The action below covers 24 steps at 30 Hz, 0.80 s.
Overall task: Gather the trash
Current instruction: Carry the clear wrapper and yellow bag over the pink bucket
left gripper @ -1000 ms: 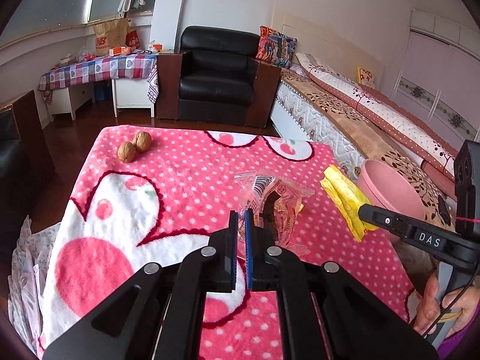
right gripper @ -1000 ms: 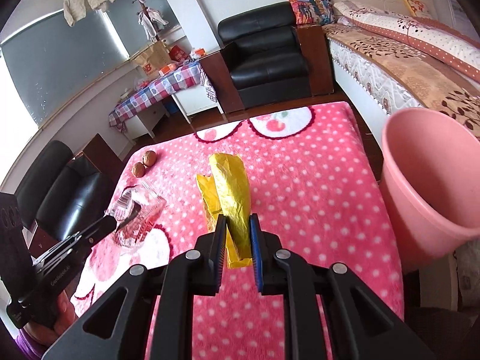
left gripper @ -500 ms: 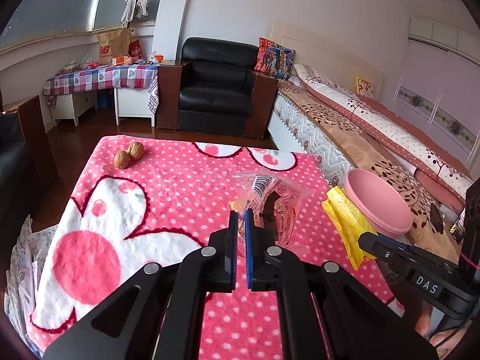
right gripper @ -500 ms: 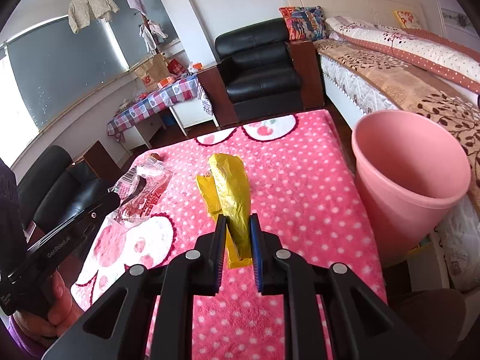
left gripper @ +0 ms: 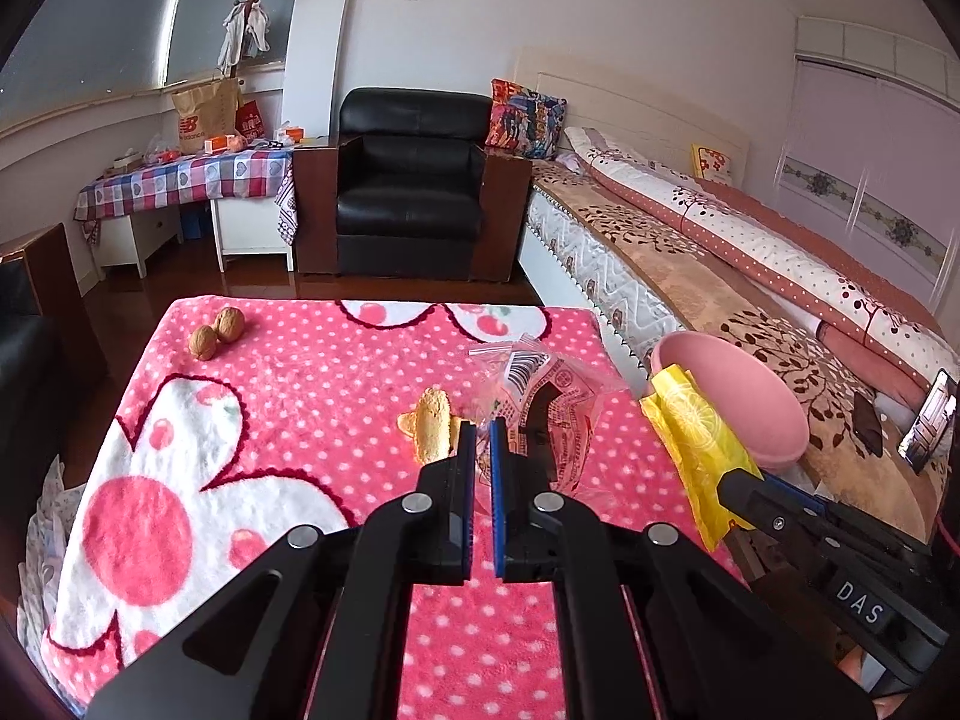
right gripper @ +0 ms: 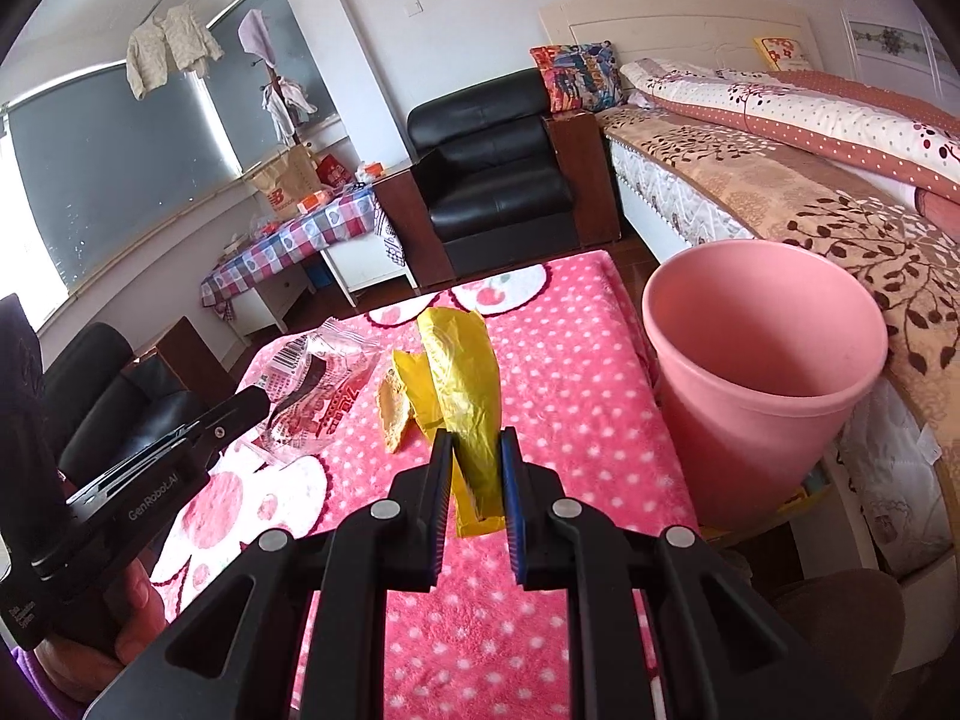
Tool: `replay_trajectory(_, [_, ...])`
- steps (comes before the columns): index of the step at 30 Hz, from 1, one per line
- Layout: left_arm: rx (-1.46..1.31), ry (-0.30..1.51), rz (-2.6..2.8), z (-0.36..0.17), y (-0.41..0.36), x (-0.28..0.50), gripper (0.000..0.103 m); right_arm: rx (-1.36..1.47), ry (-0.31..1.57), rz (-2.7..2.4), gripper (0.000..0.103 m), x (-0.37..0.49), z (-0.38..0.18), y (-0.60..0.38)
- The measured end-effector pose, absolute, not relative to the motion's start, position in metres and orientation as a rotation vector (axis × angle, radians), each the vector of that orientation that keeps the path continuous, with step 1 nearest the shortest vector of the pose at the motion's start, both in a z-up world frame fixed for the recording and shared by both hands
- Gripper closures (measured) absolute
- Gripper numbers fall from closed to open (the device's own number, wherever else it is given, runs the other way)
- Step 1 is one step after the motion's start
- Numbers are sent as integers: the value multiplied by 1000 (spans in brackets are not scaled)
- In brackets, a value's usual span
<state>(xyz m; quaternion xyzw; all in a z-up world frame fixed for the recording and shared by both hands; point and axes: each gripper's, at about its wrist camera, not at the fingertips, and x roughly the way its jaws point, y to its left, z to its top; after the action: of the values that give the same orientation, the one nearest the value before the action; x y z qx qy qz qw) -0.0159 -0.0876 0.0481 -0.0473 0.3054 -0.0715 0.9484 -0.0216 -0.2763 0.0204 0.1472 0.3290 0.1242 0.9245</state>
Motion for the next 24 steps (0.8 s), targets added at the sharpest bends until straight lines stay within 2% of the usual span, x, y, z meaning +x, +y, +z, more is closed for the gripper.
replay_trajectory(24, [-85,589,-209,51,-138,7,99,394,619,128,88,-19,18,-341])
